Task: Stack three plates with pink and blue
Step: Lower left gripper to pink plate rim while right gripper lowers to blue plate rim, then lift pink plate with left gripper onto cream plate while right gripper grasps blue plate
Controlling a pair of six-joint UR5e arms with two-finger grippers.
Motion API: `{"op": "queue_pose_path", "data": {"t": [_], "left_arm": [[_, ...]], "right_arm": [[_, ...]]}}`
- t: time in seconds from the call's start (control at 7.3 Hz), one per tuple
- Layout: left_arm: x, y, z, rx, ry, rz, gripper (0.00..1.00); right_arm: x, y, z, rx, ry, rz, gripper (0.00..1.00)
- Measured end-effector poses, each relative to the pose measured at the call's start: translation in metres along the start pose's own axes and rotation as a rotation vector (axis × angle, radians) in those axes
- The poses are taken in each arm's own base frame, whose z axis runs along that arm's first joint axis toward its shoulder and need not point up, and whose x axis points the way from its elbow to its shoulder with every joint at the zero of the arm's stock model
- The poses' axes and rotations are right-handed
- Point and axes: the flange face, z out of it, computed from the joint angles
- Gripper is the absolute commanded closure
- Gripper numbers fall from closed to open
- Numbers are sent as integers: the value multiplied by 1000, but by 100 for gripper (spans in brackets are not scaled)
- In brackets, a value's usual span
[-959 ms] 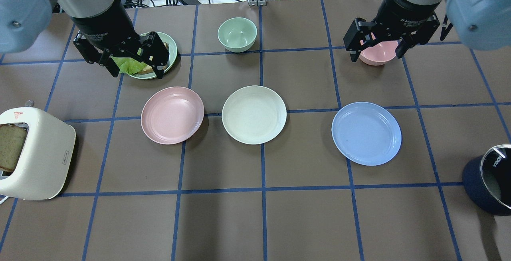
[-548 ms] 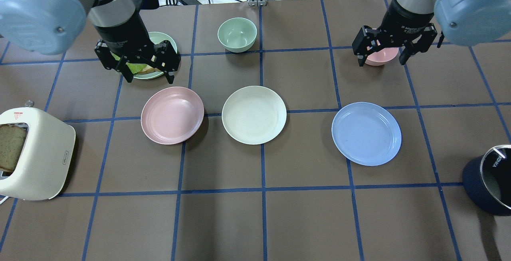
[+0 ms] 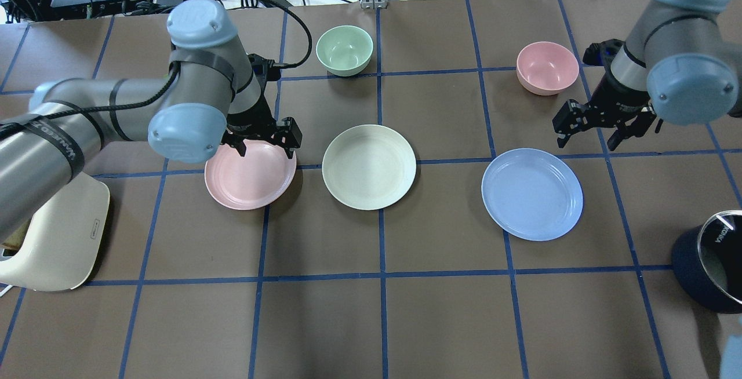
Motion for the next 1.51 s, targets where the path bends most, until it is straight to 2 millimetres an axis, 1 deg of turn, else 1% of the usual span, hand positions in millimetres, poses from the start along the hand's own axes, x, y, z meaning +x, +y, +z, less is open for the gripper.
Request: {"op": "queue_pose_path", "data": {"t": [0.14, 0.27, 0.41, 0.55, 0.68, 0.82, 0.96, 1.1, 1.23, 1.37, 1.51], "left_arm": [[10, 3, 24, -2, -2, 17, 18], [20, 5, 41, -1, -4, 37, 28], [27, 7, 52, -2, -6, 50, 51], [29, 7, 59, -5, -6, 56, 66], [30, 7, 64, -6, -7, 60, 83], [30, 6, 66, -6, -12, 62, 97], [29, 5, 68, -1, -25, 64, 100], [28, 3, 68, 10, -40, 67, 100], [27, 1, 65, 26, -56, 70, 100], [27, -1, 59, 53, -88, 72, 100], [34, -3, 49, 89, -118, 75, 100]], "right_arm": [[14, 8, 26, 10, -3, -28, 0], [21, 18, 45, 15, -4, -44, 0], [22, 24, 58, 17, -7, -51, 0], [21, 28, 65, 15, -12, -54, 9], [21, 30, 69, 10, -17, -53, 21], [21, 31, 71, 6, -19, -53, 38], [21, 32, 74, 0, -22, -52, 60], [21, 32, 77, -8, -25, -50, 89], [21, 32, 80, -14, -28, -47, 100], [21, 31, 80, -16, -30, -45, 100], [21, 30, 76, -8, -35, -44, 100]]}}
